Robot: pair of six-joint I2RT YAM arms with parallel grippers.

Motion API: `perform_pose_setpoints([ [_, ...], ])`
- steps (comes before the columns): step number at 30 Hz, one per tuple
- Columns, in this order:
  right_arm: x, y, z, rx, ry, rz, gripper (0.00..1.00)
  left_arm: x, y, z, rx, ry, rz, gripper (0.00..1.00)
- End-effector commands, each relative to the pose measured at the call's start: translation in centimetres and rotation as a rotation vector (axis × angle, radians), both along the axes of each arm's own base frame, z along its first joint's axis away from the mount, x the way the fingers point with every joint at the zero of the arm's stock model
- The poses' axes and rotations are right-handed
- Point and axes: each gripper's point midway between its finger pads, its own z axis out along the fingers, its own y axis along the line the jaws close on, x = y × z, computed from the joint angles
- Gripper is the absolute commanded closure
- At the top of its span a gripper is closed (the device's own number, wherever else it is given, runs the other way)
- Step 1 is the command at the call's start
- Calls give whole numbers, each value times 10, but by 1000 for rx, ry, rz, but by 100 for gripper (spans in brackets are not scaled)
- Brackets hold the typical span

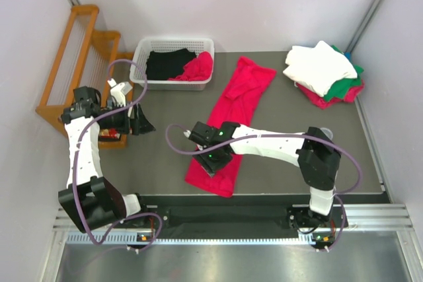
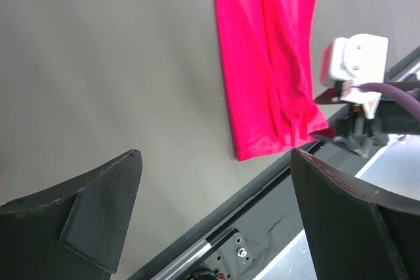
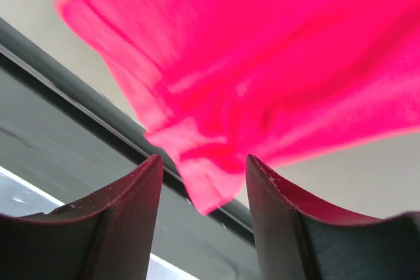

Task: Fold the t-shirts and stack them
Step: Fold the tshirt

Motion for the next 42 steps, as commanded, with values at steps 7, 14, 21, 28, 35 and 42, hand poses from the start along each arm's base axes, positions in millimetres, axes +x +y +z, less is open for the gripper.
perform_pose_setpoints([
  [7,-15,81,-11,156,74,87,48,5,-4,43,-33,-95,16,1],
  [14,-27,104,-18,129,66,177,50,21,10,58,-28,-163,134,1],
  [21,-22,105,-32,85,34,197,57,26,17,53,-55,-130,161,1],
  [28,-1,101,-34,17,-73,221,59,22,16,49,-54,-125,150,1],
  [35,15,101,-43,-19,-111,228,59,20,15,51,-62,-131,135,1],
  [42,17,106,-36,5,-116,217,69,21,16,45,-60,-116,134,1],
])
